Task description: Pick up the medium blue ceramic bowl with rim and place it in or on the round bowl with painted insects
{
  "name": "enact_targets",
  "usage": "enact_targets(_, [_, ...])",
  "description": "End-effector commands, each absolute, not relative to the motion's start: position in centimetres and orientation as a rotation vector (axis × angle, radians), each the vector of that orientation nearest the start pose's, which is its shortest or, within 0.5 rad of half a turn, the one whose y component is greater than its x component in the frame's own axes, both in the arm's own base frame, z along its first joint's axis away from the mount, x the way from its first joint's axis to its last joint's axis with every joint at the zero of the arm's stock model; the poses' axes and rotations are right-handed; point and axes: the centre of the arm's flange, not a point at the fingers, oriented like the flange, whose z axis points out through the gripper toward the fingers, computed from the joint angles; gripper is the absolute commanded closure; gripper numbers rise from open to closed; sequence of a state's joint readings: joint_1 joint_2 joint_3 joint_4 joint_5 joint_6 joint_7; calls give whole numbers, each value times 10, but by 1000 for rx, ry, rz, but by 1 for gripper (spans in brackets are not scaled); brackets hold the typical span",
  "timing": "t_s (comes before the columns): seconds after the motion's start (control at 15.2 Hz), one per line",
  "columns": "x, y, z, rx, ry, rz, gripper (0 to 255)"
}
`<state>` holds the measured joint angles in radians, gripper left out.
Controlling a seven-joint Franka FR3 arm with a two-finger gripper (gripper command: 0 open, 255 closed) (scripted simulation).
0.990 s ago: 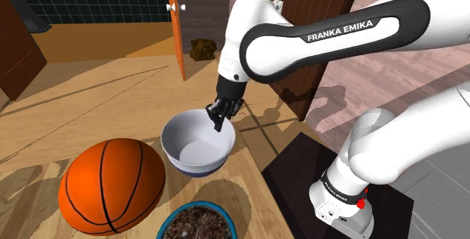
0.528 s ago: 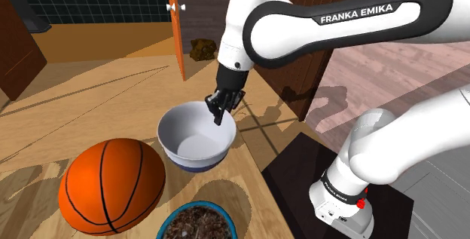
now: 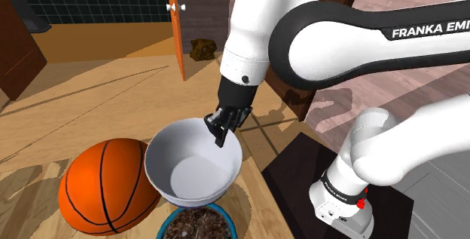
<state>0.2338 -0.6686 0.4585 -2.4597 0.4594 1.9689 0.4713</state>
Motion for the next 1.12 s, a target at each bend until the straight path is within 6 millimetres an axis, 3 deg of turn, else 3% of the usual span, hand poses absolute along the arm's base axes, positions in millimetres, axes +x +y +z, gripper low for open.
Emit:
enact_targets(0.0, [244, 300, 511, -2933, 3, -62, 255])
enact_targets(0.33, [193, 344, 521, -2933, 3, -62, 255])
enact_targets(1.06, [193, 344, 463, -2933, 3, -62, 255])
